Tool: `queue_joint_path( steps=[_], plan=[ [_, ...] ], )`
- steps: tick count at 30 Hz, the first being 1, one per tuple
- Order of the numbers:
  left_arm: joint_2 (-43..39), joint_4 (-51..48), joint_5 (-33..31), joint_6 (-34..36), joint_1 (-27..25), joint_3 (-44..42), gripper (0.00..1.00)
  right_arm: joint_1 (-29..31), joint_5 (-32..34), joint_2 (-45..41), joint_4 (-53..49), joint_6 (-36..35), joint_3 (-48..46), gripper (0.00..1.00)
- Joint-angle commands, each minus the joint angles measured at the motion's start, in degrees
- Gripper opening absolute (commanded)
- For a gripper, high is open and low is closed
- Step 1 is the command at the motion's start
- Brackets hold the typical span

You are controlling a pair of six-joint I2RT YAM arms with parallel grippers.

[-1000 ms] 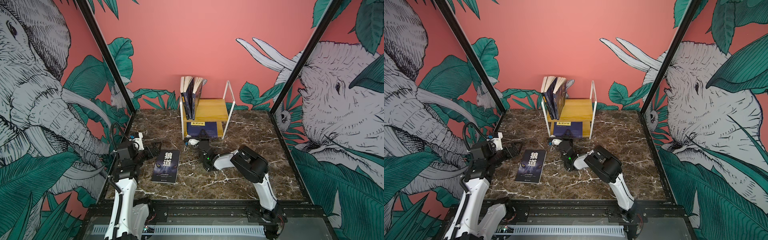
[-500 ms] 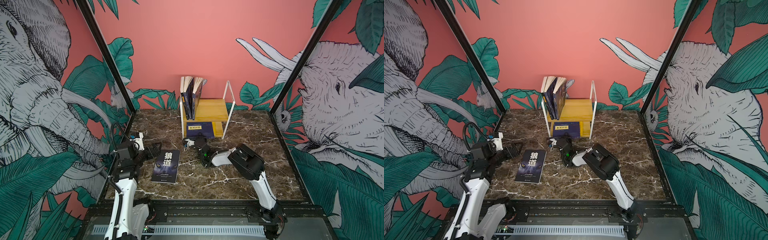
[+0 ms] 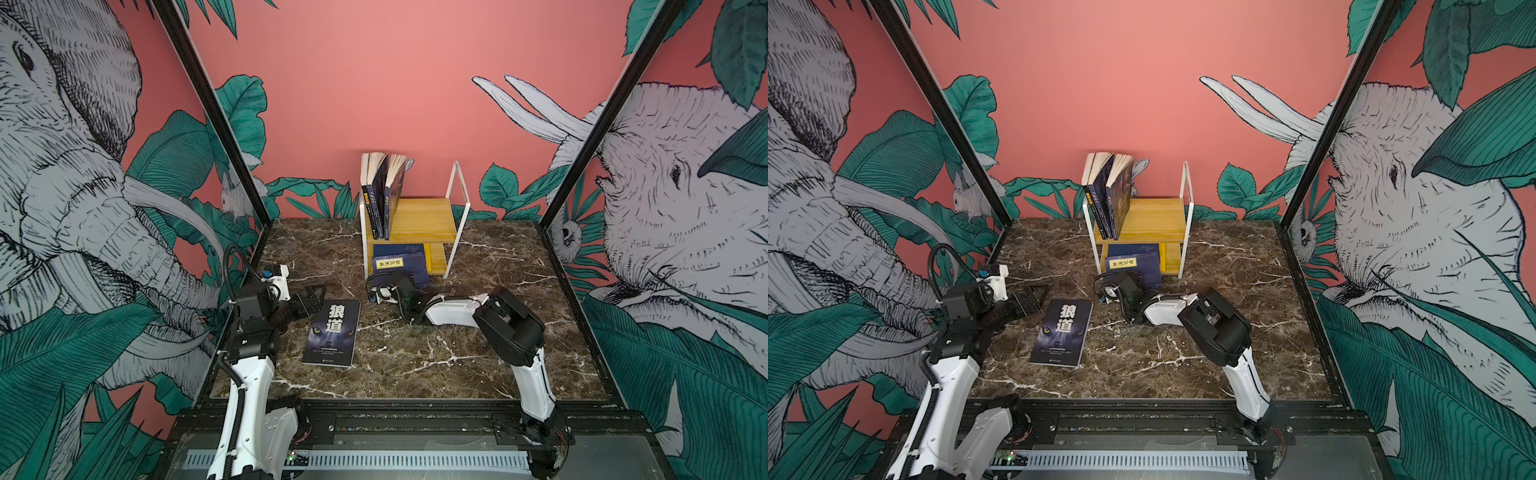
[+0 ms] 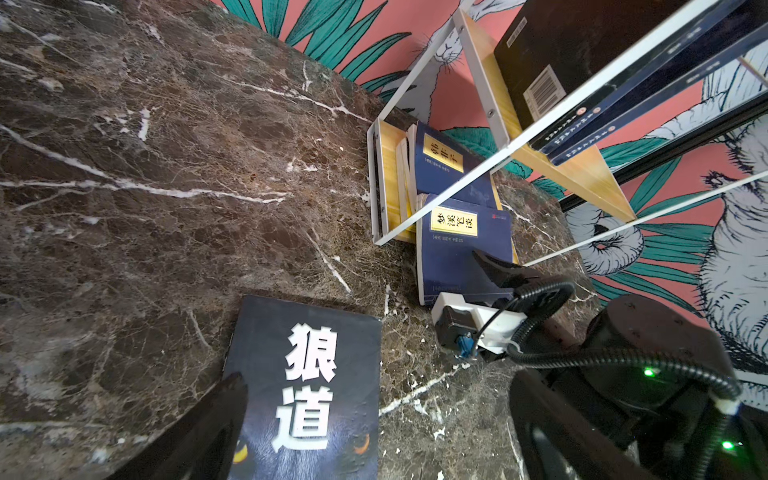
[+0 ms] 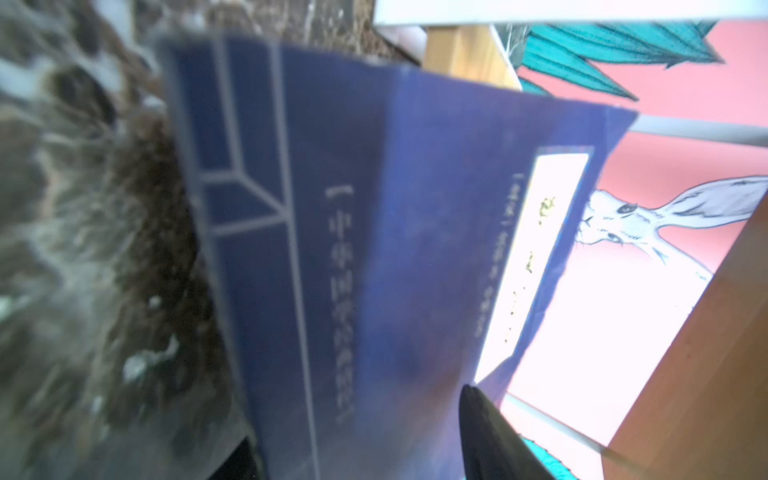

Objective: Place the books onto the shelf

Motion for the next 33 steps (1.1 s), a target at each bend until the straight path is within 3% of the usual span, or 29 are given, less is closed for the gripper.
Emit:
queue_joint_path(
  steps=[1, 10, 14, 16, 21, 22, 33],
  plan=[
    [-0.5, 0.4, 0.7, -0.1, -0.3, 1.0, 0.99, -0.6, -3.1, -3.2, -7.0, 3.8, 3.6, 0.62],
    [-0.9, -0.3, 0.8, 0.4, -0.3, 1.2, 0.99, -2.2, -2.1, 0.1, -10.4, 6.4, 9.7, 0.59],
    [-0.8, -0.1, 0.3, 0.2, -0.4, 1.2, 0.99, -3.2, -1.2, 0.6, -12.6, 8.6, 12.2, 0.5],
    [-0.9, -0.5, 1.2, -0.1, -0.3, 1.4, 0.99, -3.6, -1.8, 0.5, -13.1, 9.0, 12.7, 0.43],
    [-0.6, 0.4, 1.6, -0.5, -0.4, 1.1, 0.99, -4.0, -1.0, 1.6, -12.2, 9.7, 13.2, 0.02],
    [-0.7, 0.1, 1.7, -0.6, -0.4, 1.3, 0.99, -4.0, -1.0, 1.9, -12.3, 9.6, 13.3, 0.0],
    [-0.5, -0.3, 1.9, 0.4, -0.6, 1.3, 0.99, -4.1, 6.6, 6.8, -2.1, 5.0, 15.9, 0.0]
  ],
)
